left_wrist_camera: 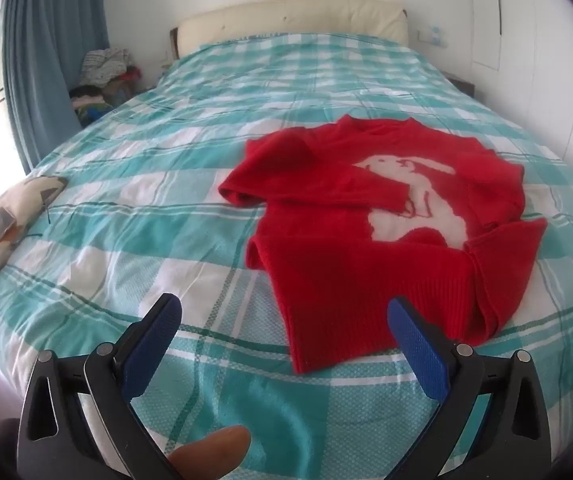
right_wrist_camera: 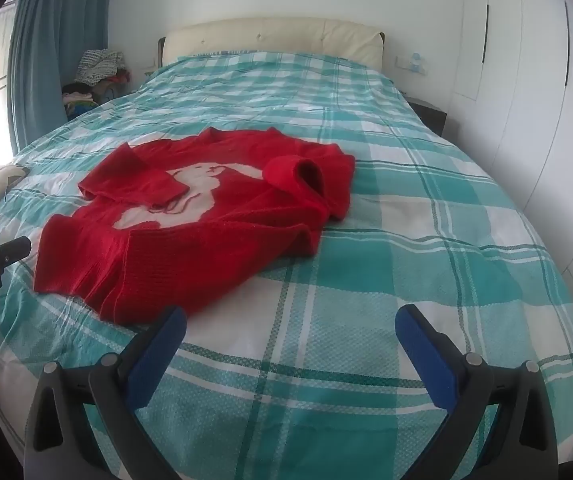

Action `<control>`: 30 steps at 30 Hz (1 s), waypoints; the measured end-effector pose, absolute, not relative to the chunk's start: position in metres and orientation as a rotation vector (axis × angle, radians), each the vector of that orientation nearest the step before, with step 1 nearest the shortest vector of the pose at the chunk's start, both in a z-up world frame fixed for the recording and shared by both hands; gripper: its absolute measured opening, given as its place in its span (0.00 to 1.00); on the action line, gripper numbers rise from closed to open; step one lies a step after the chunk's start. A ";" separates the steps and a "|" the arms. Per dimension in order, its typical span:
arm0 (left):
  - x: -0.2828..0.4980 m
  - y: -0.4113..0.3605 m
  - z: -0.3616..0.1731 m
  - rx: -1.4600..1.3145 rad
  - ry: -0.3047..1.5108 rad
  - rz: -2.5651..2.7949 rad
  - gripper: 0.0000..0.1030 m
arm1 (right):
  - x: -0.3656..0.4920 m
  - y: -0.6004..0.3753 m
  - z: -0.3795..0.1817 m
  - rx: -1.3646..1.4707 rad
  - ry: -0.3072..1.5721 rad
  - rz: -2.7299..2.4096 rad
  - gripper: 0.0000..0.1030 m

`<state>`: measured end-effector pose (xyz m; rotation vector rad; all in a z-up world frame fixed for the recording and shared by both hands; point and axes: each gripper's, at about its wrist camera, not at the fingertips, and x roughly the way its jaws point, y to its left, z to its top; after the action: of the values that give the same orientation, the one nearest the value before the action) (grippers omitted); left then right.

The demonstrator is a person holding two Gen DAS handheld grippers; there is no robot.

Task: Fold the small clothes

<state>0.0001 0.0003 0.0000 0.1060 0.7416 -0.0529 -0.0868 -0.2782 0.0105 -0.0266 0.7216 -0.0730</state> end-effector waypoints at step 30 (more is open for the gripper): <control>0.005 0.007 0.002 0.054 0.809 -0.075 1.00 | -0.084 -0.273 0.004 -0.041 0.728 -0.074 1.00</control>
<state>0.0053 0.0067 0.0019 0.0540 0.8090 -0.0754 -0.0837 -0.2729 0.0041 -0.0407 0.7284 -0.0738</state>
